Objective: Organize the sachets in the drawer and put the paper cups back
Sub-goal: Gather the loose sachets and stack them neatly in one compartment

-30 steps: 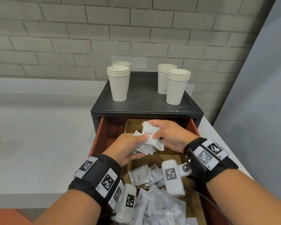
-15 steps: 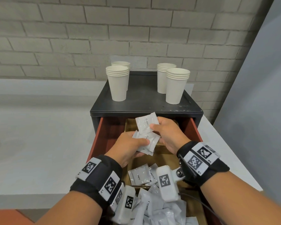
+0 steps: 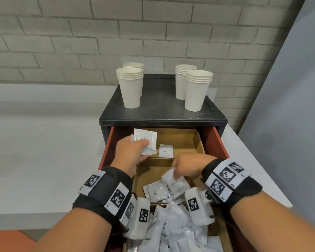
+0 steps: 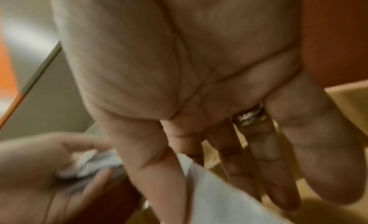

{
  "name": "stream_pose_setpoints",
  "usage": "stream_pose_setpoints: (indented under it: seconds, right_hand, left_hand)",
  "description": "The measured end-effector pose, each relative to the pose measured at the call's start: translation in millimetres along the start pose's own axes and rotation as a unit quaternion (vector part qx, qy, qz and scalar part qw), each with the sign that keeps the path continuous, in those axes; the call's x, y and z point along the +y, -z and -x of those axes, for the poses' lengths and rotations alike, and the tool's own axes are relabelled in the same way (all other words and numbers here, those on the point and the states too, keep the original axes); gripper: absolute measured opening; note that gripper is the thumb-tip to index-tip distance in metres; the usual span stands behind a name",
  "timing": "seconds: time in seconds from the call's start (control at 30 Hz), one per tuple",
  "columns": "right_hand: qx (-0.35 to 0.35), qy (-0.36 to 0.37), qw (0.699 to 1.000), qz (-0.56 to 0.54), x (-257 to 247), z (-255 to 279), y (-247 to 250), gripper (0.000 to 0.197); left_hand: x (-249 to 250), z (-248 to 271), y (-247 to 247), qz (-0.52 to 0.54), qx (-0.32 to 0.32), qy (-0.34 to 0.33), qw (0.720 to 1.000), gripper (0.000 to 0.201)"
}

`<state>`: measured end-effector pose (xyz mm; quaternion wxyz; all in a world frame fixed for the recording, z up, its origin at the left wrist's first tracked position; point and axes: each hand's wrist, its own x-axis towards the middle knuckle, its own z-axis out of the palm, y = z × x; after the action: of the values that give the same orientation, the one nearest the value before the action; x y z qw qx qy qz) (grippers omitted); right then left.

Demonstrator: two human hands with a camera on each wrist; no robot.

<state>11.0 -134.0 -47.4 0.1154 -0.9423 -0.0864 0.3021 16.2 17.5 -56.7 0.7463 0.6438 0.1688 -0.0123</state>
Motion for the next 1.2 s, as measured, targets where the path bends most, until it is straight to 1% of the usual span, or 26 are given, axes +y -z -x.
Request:
stream_pose_setpoints:
  seconds: [0.07, 0.1, 0.13, 0.17, 0.23, 0.33, 0.37, 0.4, 0.43, 0.47, 0.63, 0.67, 0.73, 0.8, 0.87, 0.93, 0.97, 1.0, 1.03, 1.07, 1.13, 1.17, 1.2]
  right_hand:
    - [-0.023, 0.016, 0.997, 0.067, -6, -6, -10, 0.013]
    - [-0.024, 0.025, 0.996, 0.082, -8, -9, -12, 0.011]
    - [-0.018, 0.029, 0.997, 0.074, -7, -13, -14, 0.012]
    - [-0.005, 0.033, 0.999, 0.039, -6, -16, -13, 0.011]
    - [0.034, 0.036, 0.996, -0.072, -1, -20, -10, 0.017]
    - [0.084, 0.033, 0.971, -0.221, 5, -21, -4, 0.019]
    - [0.093, 0.036, 0.963, -0.250, 8, -23, -4, 0.017]
    - [0.096, 0.035, 0.958, -0.266, 11, -24, -3, 0.011]
    - [0.096, 0.036, 0.956, -0.274, 12, -24, -2, 0.004]
    - [0.093, 0.037, 0.955, -0.278, 14, -25, -1, 0.003]
    - [0.062, 0.046, 0.954, -0.291, 17, -22, 2, 0.006]
    - [0.063, 0.040, 0.953, -0.293, 18, -22, 3, 0.007]
    - [0.088, 0.019, 0.951, -0.297, 20, -23, 4, 0.011]
    - [0.113, -0.003, 0.941, -0.317, 23, -22, 8, 0.009]
    - [0.111, -0.019, 0.937, -0.330, 25, -19, 12, 0.007]
    - [0.096, -0.024, 0.947, -0.306, 25, -13, 14, 0.009]
    - [0.099, -0.018, 0.953, -0.287, 24, -10, 15, 0.012]
    - [0.116, -0.005, 0.955, -0.274, 23, -8, 15, 0.016]
    - [0.144, 0.015, 0.949, -0.280, 21, -7, 15, 0.020]
    - [0.167, 0.039, 0.937, -0.304, 18, -7, 15, 0.025]
    - [0.182, 0.079, 0.904, -0.379, 12, -7, 15, 0.034]
    - [0.184, 0.093, 0.893, -0.400, 8, -7, 14, 0.034]
    - [0.194, 0.102, 0.890, -0.400, 6, -8, 12, 0.030]
  left_hand:
    - [-1, 1, -1, -0.002, -0.005, 0.000, 1.000, 0.023]
    - [-1, 1, -1, -0.001, -0.008, 0.000, 1.000, 0.023]
    - [0, 2, 0, 0.002, -0.010, 0.002, 1.000, 0.023]
    - [0, 2, 0, 0.007, -0.013, 0.004, 1.000, 0.022]
    - [1, 2, 0, 0.012, -0.015, 0.007, 1.000, 0.022]
    - [2, 3, 1, 0.009, -0.015, 0.006, 1.000, 0.024]
    - [2, 2, 1, 0.008, -0.016, 0.005, 1.000, 0.024]
    - [1, 2, 1, 0.007, -0.016, 0.003, 1.000, 0.024]
    - [1, 2, 0, 0.007, -0.016, 0.003, 1.000, 0.025]
    - [1, 2, 0, 0.006, -0.017, 0.003, 1.000, 0.025]
    - [2, 2, 1, 0.003, -0.015, 0.006, 1.000, 0.025]
    - [2, 2, 1, 0.002, -0.016, 0.008, 1.000, 0.025]
    - [2, 2, 0, 0.003, -0.014, 0.010, 1.000, 0.025]
    - [2, 2, 0, 0.005, -0.011, 0.012, 1.000, 0.025]
    - [2, 1, 0, 0.008, -0.013, 0.014, 1.000, 0.025]
    - [2, 1, 1, 0.012, -0.019, 0.018, 1.000, 0.025]
    - [2, 1, 1, 0.014, -0.028, 0.021, 0.999, 0.024]
    - [1, 0, 2, 0.012, -0.040, 0.025, 0.999, 0.024]
    - [1, 0, 2, 0.006, -0.057, 0.031, 0.998, 0.024]
    - [0, 1, 2, -0.004, -0.075, 0.037, 0.996, 0.023]
    - [0, 4, 0, -0.026, -0.116, 0.048, 0.992, 0.018]
    - [0, 6, 0, -0.035, -0.136, 0.051, 0.989, 0.014]
    - [0, 8, -1, -0.042, -0.153, 0.052, 0.986, 0.011]
